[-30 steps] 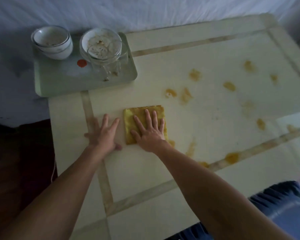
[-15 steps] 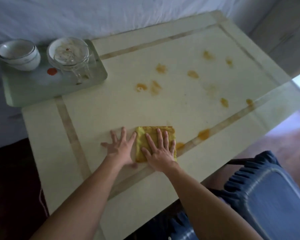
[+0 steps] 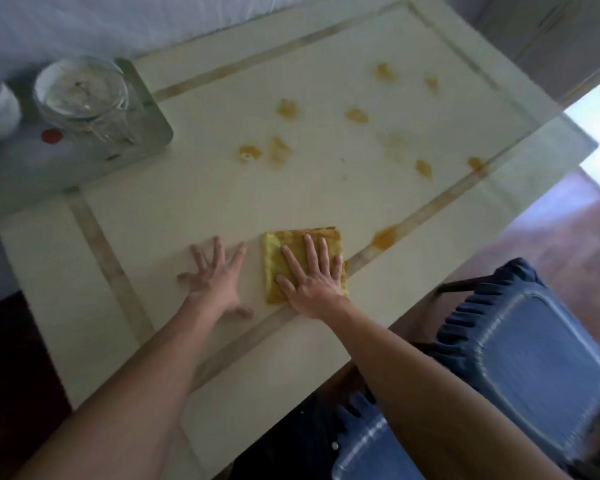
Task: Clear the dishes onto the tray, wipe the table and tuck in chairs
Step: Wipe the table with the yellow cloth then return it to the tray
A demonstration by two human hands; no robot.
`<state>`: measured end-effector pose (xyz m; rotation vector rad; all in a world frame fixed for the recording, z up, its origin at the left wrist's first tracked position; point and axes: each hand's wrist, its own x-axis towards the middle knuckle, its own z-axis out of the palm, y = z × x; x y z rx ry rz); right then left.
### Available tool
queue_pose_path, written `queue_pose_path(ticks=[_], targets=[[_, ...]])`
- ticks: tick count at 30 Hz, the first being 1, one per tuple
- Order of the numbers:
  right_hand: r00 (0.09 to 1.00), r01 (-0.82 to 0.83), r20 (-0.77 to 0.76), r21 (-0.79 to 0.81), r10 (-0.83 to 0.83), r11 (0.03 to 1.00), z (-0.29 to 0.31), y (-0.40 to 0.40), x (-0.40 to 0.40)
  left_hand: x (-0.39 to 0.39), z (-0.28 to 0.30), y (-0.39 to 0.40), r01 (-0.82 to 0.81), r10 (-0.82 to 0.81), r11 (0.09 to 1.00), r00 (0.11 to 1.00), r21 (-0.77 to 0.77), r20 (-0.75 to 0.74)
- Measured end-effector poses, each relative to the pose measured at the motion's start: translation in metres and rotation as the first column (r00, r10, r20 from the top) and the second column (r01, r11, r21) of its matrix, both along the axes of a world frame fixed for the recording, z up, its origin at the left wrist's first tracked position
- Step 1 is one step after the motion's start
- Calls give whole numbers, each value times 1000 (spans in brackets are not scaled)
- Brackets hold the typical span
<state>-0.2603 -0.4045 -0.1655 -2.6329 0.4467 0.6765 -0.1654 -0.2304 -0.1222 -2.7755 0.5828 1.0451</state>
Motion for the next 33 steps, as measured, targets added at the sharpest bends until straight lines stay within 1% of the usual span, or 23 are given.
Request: queue_pose_path(ticks=[2, 4, 6, 8, 11, 14, 17, 19, 21, 24, 27, 30, 32, 33], targets=[[1000, 13, -10, -5, -13, 1000, 0, -4, -32, -3, 6, -9, 20, -20, 1000, 1000, 11, -2], [998, 63, -18, 4, -63, 998, 0, -12, -54, -6, 9, -22, 116, -116, 993, 993, 22, -15], [988, 151, 1, 6, -151, 988, -1, -24, -63, -8, 9, -40, 188, -189, 982, 982, -21, -14], [964, 264, 15, 0, -264, 964, -2, -40, -63, -7, 8, -63, 224, -224, 972, 975, -73, 1], [924, 381, 25, -9, -381, 925, -4, -67, -55, -6, 6, -95, 261, -256, 961, 965, -94, 56], [894, 448, 18, -19, -448, 894, -6, -103, -36, 2, -3, -118, 255, -254, 966, 967, -34, 26], [893, 450, -24, -28, -450, 893, -4, -140, -11, 8, -8, -131, 258, -257, 965, 966, 38, -30], [901, 431, -44, -38, -432, 902, -2, -160, 7, 7, -11, -134, 259, -257, 964, 966, 54, -40], [911, 410, -45, -35, -411, 912, -1, -173, 24, 10, -14, -132, 268, -268, 961, 963, 68, -11], [934, 352, -46, -41, -354, 935, 0, -172, 23, 10, -12, -129, 268, -268, 961, 963, 64, -2], [981, 188, -47, -43, -190, 981, -1, -142, 3, 11, -10, -128, 289, -289, 956, 957, 51, 7], [998, 20, -59, -34, -22, 999, 3, -105, -20, 33, 3, -113, 303, -301, 952, 953, -45, 35], [990, -134, -43, -29, 133, 991, 6, -79, -39, 53, 11, -93, 259, -253, 962, 965, -86, 70], [975, -222, -17, -30, 222, 975, 7, -64, -49, 61, 14, -78, 220, -215, 974, 973, -57, 81]])
